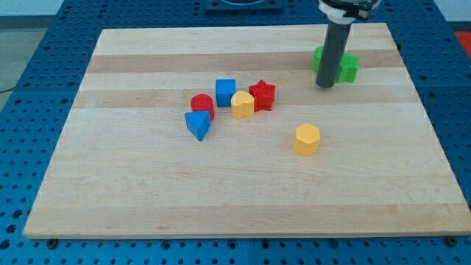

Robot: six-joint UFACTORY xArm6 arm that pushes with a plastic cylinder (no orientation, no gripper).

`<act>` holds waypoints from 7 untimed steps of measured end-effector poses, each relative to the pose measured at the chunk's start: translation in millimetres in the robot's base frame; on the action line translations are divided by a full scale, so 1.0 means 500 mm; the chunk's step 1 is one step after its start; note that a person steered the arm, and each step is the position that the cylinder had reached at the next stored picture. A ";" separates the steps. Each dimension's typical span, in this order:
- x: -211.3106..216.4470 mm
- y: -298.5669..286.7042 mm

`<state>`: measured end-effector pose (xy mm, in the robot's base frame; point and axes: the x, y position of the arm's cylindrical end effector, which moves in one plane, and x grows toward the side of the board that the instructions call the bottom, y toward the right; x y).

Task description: Move the green blocks slightly to the left

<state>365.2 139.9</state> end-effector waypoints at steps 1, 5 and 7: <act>0.005 -0.002; 0.123 0.171; 0.030 0.232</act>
<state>380.0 255.8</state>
